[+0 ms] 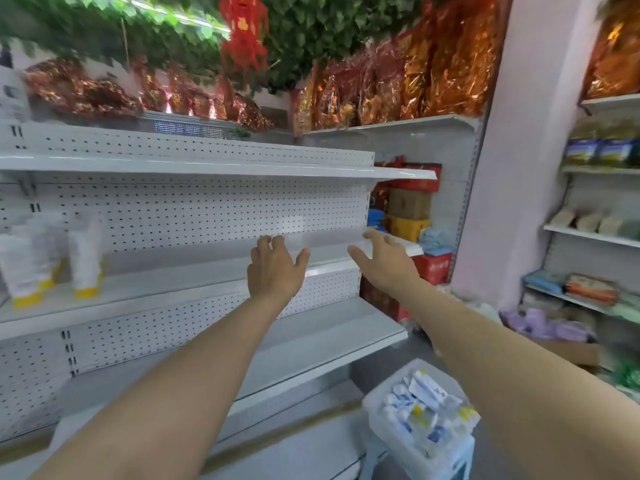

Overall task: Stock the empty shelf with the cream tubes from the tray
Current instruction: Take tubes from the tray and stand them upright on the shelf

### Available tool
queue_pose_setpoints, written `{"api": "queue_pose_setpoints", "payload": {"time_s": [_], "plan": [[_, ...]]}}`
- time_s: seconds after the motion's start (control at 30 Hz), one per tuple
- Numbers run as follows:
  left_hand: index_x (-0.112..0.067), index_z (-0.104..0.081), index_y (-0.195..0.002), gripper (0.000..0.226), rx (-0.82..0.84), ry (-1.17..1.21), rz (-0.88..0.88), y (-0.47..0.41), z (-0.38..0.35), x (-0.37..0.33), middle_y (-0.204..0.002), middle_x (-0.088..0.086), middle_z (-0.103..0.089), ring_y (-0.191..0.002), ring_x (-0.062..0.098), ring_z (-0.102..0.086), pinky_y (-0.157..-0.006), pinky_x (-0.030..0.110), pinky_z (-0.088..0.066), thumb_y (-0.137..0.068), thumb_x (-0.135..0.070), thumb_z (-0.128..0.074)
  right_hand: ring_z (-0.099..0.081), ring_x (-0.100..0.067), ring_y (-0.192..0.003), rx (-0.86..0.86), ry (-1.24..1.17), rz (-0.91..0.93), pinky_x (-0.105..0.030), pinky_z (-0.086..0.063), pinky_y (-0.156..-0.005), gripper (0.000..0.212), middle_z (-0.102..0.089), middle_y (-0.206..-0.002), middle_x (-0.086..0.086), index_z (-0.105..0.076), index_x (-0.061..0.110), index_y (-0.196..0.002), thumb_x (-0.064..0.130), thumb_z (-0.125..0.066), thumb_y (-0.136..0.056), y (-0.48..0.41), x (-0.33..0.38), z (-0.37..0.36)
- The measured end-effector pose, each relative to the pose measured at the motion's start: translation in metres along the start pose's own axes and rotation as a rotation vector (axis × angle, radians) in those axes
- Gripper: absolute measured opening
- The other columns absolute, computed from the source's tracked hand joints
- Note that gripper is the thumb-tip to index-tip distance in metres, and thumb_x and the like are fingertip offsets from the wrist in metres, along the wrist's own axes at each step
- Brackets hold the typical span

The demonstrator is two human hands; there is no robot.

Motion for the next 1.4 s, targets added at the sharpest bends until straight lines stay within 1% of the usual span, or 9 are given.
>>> {"api": "queue_pose_setpoints", "payload": {"time_s": [0.33, 0.5, 0.63, 0.8, 0.87, 1.03, 1.2, 1.3, 1.4], "plan": [[-0.013, -0.045, -0.134, 0.062, 0.204, 0.025, -0.151, -0.004, -0.167, -0.132, -0.138, 0.009, -0.04, -0.126, 0.028, -0.039, -0.095, 0.045, -0.044, -0.089, -0.055, -0.051, -0.052, -0.037, -0.119, -0.019, 0.069, -0.317, -0.043, -0.044, -0.098, 0.065, -0.052, -0.133, -0.016, -0.039, 0.02, -0.143, 0.059, -0.047, -0.091, -0.007, -0.2, 0.045], [-0.013, -0.05, -0.128, 0.058, 0.286, 0.043, -0.18, -0.026, -0.284, -0.178, -0.132, 0.01, -0.043, -0.121, 0.029, -0.042, -0.091, 0.044, -0.043, -0.088, -0.055, -0.051, -0.051, -0.038, -0.121, -0.018, 0.087, -0.413, -0.043, -0.041, -0.101, 0.063, -0.05, -0.134, -0.018, -0.038, 0.02, -0.143, 0.055, -0.05, -0.092, -0.04, -0.3, 0.037], [-0.015, -0.052, -0.126, 0.062, 0.391, 0.072, -0.154, -0.05, -0.395, -0.198, -0.134, 0.011, -0.044, -0.122, 0.031, -0.043, -0.096, 0.046, -0.043, -0.085, -0.06, -0.049, -0.047, -0.033, -0.127, 0.035, 0.128, -0.49, -0.037, -0.036, -0.101, 0.061, -0.049, -0.139, -0.017, -0.038, 0.018, -0.143, 0.052, -0.051, -0.094, -0.078, -0.384, 0.015], [-0.01, -0.05, -0.126, 0.063, 0.551, 0.035, -0.1, -0.059, -0.517, -0.189, -0.137, 0.015, -0.042, -0.132, 0.033, -0.035, -0.096, 0.047, -0.044, -0.086, -0.059, -0.051, -0.054, -0.032, -0.118, 0.165, 0.128, -0.616, -0.035, -0.041, -0.085, 0.063, -0.052, -0.137, -0.015, -0.036, 0.018, -0.143, 0.056, -0.048, -0.094, -0.115, -0.483, -0.037], [-0.01, -0.048, -0.128, 0.061, 0.607, 0.006, -0.078, -0.056, -0.555, -0.181, -0.136, 0.015, -0.042, -0.129, 0.034, -0.038, -0.094, 0.047, -0.045, -0.088, -0.057, -0.052, -0.056, -0.032, -0.114, 0.232, 0.083, -0.671, -0.033, -0.043, -0.08, 0.062, -0.054, -0.133, -0.014, -0.038, 0.017, -0.142, 0.055, -0.048, -0.094, -0.118, -0.518, -0.065], [-0.008, -0.052, -0.124, 0.056, 0.765, -0.018, 0.022, -0.034, -0.647, -0.153, -0.128, 0.014, -0.047, -0.119, 0.034, -0.044, -0.092, 0.045, -0.044, -0.088, -0.051, -0.054, -0.049, -0.031, -0.126, 0.395, 0.0, -0.773, -0.035, -0.042, -0.1, 0.064, -0.051, -0.139, -0.012, -0.04, 0.014, -0.142, 0.054, -0.05, -0.094, -0.113, -0.602, -0.14], [-0.002, -0.05, -0.128, 0.062, 0.871, -0.079, 0.103, -0.003, -0.734, -0.122, -0.129, 0.02, -0.05, -0.12, 0.035, -0.047, -0.099, 0.042, -0.041, -0.091, -0.052, -0.053, -0.054, -0.029, -0.122, 0.563, -0.072, -0.831, -0.033, -0.043, -0.1, 0.062, -0.054, -0.137, -0.011, -0.046, 0.016, -0.139, 0.054, -0.055, -0.092, -0.103, -0.681, -0.217], [-0.002, -0.052, -0.125, 0.057, 0.933, -0.064, 0.218, 0.022, -0.783, -0.099, -0.123, 0.017, -0.054, -0.117, 0.033, -0.051, -0.098, 0.037, -0.038, -0.091, -0.047, -0.056, -0.055, -0.027, -0.12, 0.717, -0.083, -0.84, -0.027, -0.04, -0.093, 0.058, -0.057, -0.134, -0.01, -0.049, 0.016, -0.137, 0.051, -0.057, -0.092, -0.09, -0.727, -0.269], [-0.007, -0.053, -0.127, 0.052, 1.041, -0.113, 0.337, 0.054, -0.827, -0.073, -0.122, 0.014, -0.052, -0.118, 0.032, -0.049, -0.097, 0.037, -0.037, -0.092, -0.046, -0.054, -0.056, -0.026, -0.12, 0.885, -0.105, -0.876, -0.03, -0.042, -0.098, 0.056, -0.055, -0.136, -0.007, -0.051, 0.016, -0.134, 0.052, -0.058, -0.091, -0.072, -0.766, -0.317]]}}
Point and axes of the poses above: each hand's wrist, its own y-axis away from the middle knuckle, its own z-axis out of the back of the hand, x = y × z, the point moved 8 cm from there along -y, towards the middle knuckle
